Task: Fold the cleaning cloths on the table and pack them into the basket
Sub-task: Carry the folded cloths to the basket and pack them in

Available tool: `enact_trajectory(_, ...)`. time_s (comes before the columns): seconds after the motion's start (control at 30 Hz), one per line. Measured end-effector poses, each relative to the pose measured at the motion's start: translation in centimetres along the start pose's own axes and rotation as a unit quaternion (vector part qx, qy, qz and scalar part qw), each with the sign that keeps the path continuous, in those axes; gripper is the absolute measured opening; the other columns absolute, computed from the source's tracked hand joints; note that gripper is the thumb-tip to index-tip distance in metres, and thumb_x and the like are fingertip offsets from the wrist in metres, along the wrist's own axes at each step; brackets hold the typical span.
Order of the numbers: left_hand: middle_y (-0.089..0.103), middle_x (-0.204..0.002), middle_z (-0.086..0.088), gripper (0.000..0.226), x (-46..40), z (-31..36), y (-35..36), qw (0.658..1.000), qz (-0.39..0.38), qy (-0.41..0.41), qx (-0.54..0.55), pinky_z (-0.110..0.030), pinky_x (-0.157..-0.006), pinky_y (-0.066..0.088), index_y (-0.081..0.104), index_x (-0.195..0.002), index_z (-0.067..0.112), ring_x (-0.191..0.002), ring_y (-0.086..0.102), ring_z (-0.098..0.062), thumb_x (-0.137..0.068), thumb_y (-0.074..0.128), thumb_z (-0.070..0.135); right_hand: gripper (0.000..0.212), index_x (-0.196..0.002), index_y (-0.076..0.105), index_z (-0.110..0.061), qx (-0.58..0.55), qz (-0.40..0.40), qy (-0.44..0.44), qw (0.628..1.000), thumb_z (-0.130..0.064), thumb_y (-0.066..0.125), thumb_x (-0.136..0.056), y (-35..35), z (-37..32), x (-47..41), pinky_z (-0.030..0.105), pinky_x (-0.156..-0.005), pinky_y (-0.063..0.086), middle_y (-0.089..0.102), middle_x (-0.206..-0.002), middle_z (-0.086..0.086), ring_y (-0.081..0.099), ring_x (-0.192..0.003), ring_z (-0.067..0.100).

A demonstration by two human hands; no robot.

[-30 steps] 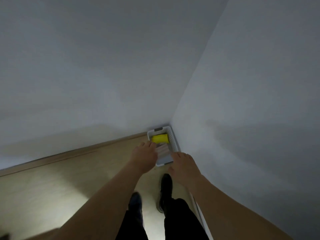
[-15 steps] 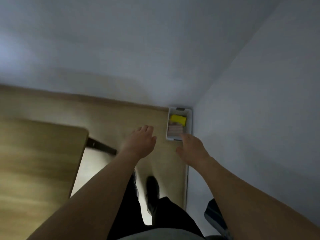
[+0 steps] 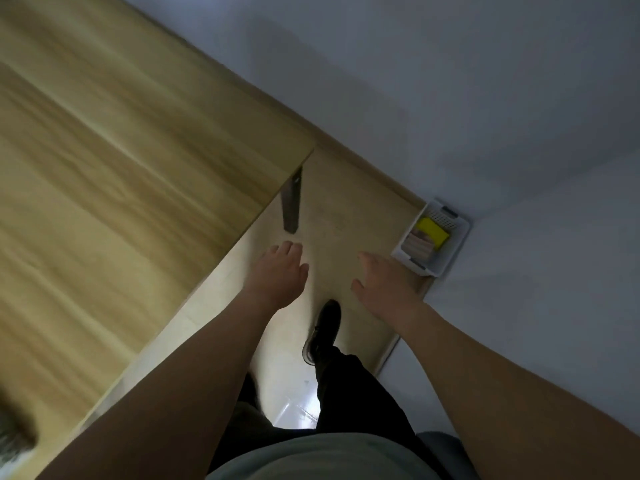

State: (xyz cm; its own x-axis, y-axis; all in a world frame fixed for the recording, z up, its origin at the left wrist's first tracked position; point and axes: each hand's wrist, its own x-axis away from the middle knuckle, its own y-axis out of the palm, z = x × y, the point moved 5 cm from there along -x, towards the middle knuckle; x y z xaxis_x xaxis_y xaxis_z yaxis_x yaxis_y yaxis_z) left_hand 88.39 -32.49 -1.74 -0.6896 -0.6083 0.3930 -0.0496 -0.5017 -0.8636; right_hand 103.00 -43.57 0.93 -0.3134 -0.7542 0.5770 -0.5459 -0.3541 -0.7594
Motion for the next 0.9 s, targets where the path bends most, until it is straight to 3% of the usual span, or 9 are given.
enact_trajectory(0.2,0.052,-0.126,-0.012,0.040,10.2,-6.5,1.0,1.000,0.018,-0.019,0.016,-0.040,-0.090,0.044,0.047,-0.125,0.006,-0.109,0.052,-0.031,-0.096,0.039,0.032,0.055,-0.143,0.030,-0.005,0.014,-0.016,-0.027,0.999,-0.024,0.044,-0.094,6.4,-8.2,4.2,0.036,-0.110,0.030,0.041,-0.143,0.015,0.039,-0.131,0.029)
enact_trajectory(0.33,0.056,-0.122,-0.013,0.066,18.5,-12.1,2.3,0.998,0.024,-0.053,0.016,-0.040,-0.092,0.045,0.051,-0.123,0.004,-0.107,0.055,-0.033,-0.085,0.015,0.044,0.053,-0.140,0.036,-0.005,0.014,-0.026,-0.067,0.997,-0.024,0.049,-0.092,10.9,-14.2,7.4,0.036,-0.107,0.033,0.045,-0.139,0.015,0.043,-0.128,0.030)
enact_trajectory(0.4,0.057,-0.120,-0.012,0.070,22.5,-14.8,2.8,0.995,0.034,-0.088,0.024,-0.039,-0.089,0.045,0.053,-0.123,0.004,-0.104,0.057,-0.034,-0.082,0.013,0.045,0.056,-0.142,0.035,-0.006,0.011,-0.031,-0.100,0.994,-0.024,0.050,-0.091,12.6,-17.1,8.7,0.035,-0.109,0.031,0.043,-0.142,0.014,0.040,-0.132,0.027)
enact_trajectory(0.57,0.053,-0.128,-0.014,0.050,28.9,-18.7,2.9,0.979,0.062,-0.177,0.085,-0.039,-0.095,0.040,0.049,-0.130,0.003,-0.110,0.053,-0.036,-0.093,0.034,0.033,0.057,-0.144,0.033,-0.007,0.045,-0.057,-0.156,0.985,-0.024,0.050,-0.092,15.8,-22.0,9.8,0.030,-0.110,0.027,0.040,-0.147,0.011,0.037,-0.135,0.024)
enact_trajectory(0.73,0.047,-0.134,-0.013,0.043,33.0,-21.3,3.0,0.975,0.100,-0.171,0.097,-0.037,-0.101,0.035,0.044,-0.135,0.004,-0.117,0.048,-0.033,-0.098,0.043,0.025,0.054,-0.144,0.034,-0.010,0.046,-0.063,-0.172,0.982,-0.024,0.048,-0.093,18.6,-26.5,11.5,0.029,-0.111,0.026,0.037,-0.149,0.007,0.035,-0.137,0.020)
enact_trajectory(0.83,0.052,-0.125,-0.014,0.038,35.7,-24.1,3.0,0.972,0.123,-0.164,0.112,-0.041,-0.095,0.040,0.049,-0.126,0.003,-0.109,0.051,-0.034,-0.096,0.040,0.025,0.052,-0.144,0.036,-0.011,0.032,-0.070,-0.172,0.982,-0.023,0.047,-0.094,21.4,-29.7,13.4,0.029,-0.110,0.027,0.038,-0.148,0.006,0.038,-0.135,0.020)
enact_trajectory(0.9,0.055,-0.107,-0.016,0.039,37.5,-26.3,2.8,0.970,0.145,-0.150,0.121,-0.045,-0.083,0.046,0.055,-0.111,0.001,-0.094,0.054,-0.035,-0.092,0.033,0.027,0.051,-0.143,0.037,-0.012,0.010,-0.065,-0.161,0.985,-0.023,0.047,-0.094,23.3,-32.2,14.3,0.029,-0.108,0.029,0.039,-0.147,0.005,0.040,-0.132,0.020)
